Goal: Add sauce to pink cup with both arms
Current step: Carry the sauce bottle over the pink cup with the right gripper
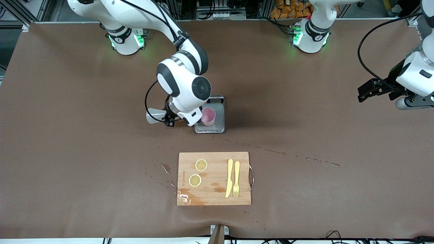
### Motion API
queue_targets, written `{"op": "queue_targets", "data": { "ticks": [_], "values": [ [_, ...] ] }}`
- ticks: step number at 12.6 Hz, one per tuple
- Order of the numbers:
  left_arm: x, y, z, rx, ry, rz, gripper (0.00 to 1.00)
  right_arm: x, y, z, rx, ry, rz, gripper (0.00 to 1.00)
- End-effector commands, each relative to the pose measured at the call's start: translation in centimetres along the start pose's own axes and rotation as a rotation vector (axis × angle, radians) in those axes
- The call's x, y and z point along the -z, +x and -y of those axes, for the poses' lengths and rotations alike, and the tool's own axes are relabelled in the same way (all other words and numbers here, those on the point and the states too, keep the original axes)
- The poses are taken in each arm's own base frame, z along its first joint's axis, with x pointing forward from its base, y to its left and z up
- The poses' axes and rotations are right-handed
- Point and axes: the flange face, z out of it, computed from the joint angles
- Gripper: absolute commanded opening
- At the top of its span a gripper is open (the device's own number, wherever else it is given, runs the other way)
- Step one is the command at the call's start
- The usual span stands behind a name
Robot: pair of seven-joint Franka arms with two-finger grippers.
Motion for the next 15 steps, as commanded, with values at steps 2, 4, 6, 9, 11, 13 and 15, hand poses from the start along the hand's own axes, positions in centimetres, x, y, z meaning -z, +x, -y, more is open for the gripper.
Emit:
{"op": "queue_targets", "data": {
  "ticks": [2, 4, 6, 9, 11, 13, 15],
  "values": [
    [0.3, -0.6, 0.1, -0.003, -0.005, 0.002, 1.00, 1.5, 1.1, 1.0, -0.006, -0.027, 0.093, 0.00],
    [0.2, -0.5, 0.1, -0.003, -0.005, 0.005, 1.00, 1.7, 2.6, 2.1, 0.002, -0.054, 0.132, 0.00],
    [0.2, -0.5, 0.0, -0.005, -0.006, 0.004, 1.00, 1.9, 4.2, 3.7, -0.034, -0.082, 0.183, 0.00],
    [0.4, -0.6, -0.2, -0.009, -0.006, 0.000, 1.00, 1.9, 4.1, 3.8, -0.058, -0.073, 0.198, 0.00],
    [0.7, -0.7, -0.1, -0.009, -0.006, -0.004, 1.00, 2.1, 3.8, 3.7, -0.095, -0.072, 0.200, 0.00],
    [0.7, -0.7, -0.2, -0.007, -0.006, -0.004, 1.00, 2.4, 3.1, 3.1, -0.129, -0.071, 0.201, 0.00],
    [0.6, -0.7, -0.3, -0.010, -0.008, -0.002, 1.00, 2.9, 2.5, 2.7, -0.141, -0.090, 0.215, 0.00]
  ]
}}
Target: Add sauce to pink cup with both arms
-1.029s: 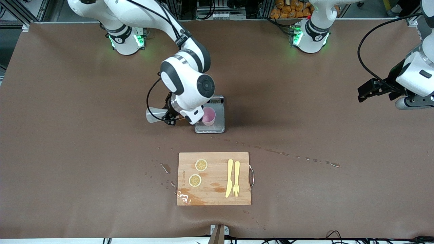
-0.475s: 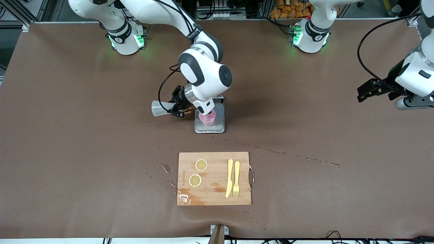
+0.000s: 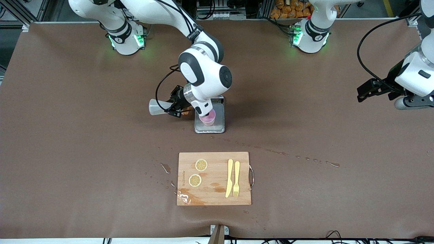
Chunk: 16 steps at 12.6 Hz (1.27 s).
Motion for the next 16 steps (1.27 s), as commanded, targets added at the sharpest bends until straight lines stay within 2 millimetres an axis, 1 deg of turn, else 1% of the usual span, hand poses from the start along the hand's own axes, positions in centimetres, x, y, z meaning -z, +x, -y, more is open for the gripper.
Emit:
{"op": "queue_targets", "data": {
  "ticks": [1, 6, 7, 8, 9, 10, 11, 13, 14, 16],
  "values": [
    [0.6, -0.6, -0.1, -0.006, -0.008, -0.004, 1.00, 1.1, -0.8, -0.7, -0.034, -0.059, 0.051, 0.00],
    [0.7, -0.6, -0.2, -0.006, -0.008, -0.005, 1.00, 1.4, -0.9, -0.8, -0.034, -0.095, 0.075, 0.00],
    [0.7, -0.6, -0.2, -0.008, -0.008, -0.005, 1.00, 1.5, -1.2, -1.0, -0.035, -0.093, 0.073, 0.00],
    [0.7, -0.6, -0.2, -0.008, -0.008, -0.005, 1.00, 1.4, -2.1, -1.6, -0.042, -0.081, 0.064, 0.00],
    [0.7, -0.6, -0.2, -0.008, -0.008, -0.005, 1.00, 0.4, -3.3, -3.0, -0.062, -0.053, 0.049, 0.00],
    [0.7, -0.6, -0.2, -0.008, -0.010, -0.005, 1.00, 0.1, -4.4, -3.8, -0.078, -0.042, 0.042, 0.00],
    [0.7, -0.6, -0.2, -0.008, -0.010, -0.005, 1.00, 0.1, -4.7, -4.0, -0.081, -0.040, 0.034, 0.00],
    [0.7, -0.6, -0.2, -0.008, -0.010, -0.005, 1.00, -0.7, -6.5, -5.5, -0.116, 0.009, -0.011, 0.00],
    [0.7, -0.6, -0.1, -0.008, -0.010, -0.005, 1.00, -1.3, -8.1, -6.6, -0.146, 0.056, -0.060, 0.00],
    [0.6, -0.6, -0.1, -0.008, -0.009, -0.002, 1.00, -2.5, -12.9, -9.7, -0.227, 0.131, -0.193, 0.00]
  ]
}}
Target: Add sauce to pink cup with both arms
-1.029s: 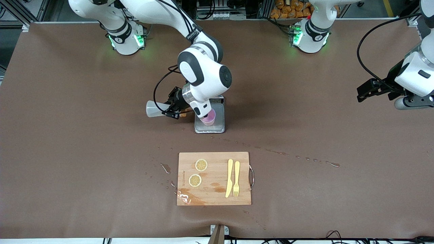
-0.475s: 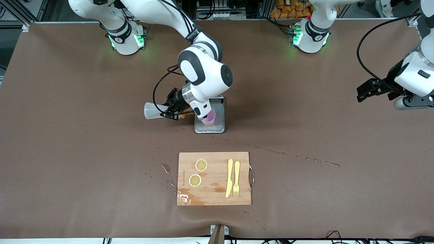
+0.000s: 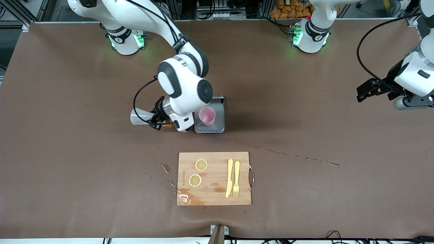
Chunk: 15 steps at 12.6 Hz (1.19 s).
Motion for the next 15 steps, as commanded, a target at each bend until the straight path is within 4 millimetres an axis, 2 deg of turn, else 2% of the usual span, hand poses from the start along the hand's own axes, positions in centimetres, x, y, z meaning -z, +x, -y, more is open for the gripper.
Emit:
{"op": "queue_targets", "data": {
  "ticks": [1, 5, 9, 12, 14, 15],
  "values": [
    [0.6, -0.6, 0.1, -0.004, -0.010, -0.002, 1.00, 0.0, -6.8, -4.3, -0.100, 0.108, -0.148, 0.00],
    [0.5, -0.6, 0.3, -0.006, -0.010, 0.000, 1.00, -1.4, -13.2, -8.2, -0.168, 0.253, -0.332, 0.00],
    [0.5, -0.6, 0.3, -0.004, -0.010, 0.000, 1.00, -5.0, -17.9, -11.4, -0.083, 0.277, -0.397, 0.00],
    [0.4, -0.5, 0.3, -0.005, -0.009, 0.001, 1.00, -8.3, -21.1, -11.9, -0.021, 0.230, -0.456, 0.00],
    [0.4, -0.5, 0.4, -0.005, -0.009, 0.001, 1.00, -10.1, -22.3, -12.0, 0.006, 0.202, -0.482, 0.00],
    [0.4, -0.5, 0.4, -0.003, -0.009, 0.001, 1.00, -11.8, -23.1, -12.6, 0.016, 0.202, -0.519, 0.00]
  ]
}}
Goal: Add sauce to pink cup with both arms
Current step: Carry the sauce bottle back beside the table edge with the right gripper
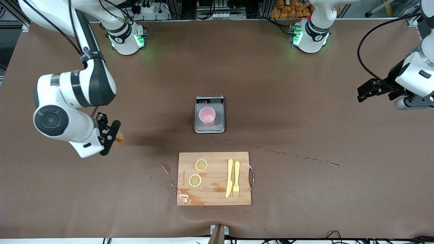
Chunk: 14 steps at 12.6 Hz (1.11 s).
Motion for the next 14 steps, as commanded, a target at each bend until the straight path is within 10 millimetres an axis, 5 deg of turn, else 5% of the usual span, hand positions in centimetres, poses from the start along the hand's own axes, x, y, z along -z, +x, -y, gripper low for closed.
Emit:
{"op": "queue_targets", "data": {
  "ticks": [1, 8, 14],
  "values": [
    [0.4, -0.5, 0.2, -0.008, -0.010, 0.001, 1.00, -0.8, -3.5, 0.0, 0.057, 0.004, -0.139, 0.00],
    [0.6, -0.6, 0.2, -0.013, -0.010, 0.000, 1.00, -7.2, -12.0, -4.4, 0.176, -0.074, -0.399, 0.00],
    [0.8, -0.7, 0.7, -0.009, -0.010, -0.005, 1.00, -14.8, -15.0, -7.8, 0.384, -0.175, -0.688, 0.00]
  ]
}}
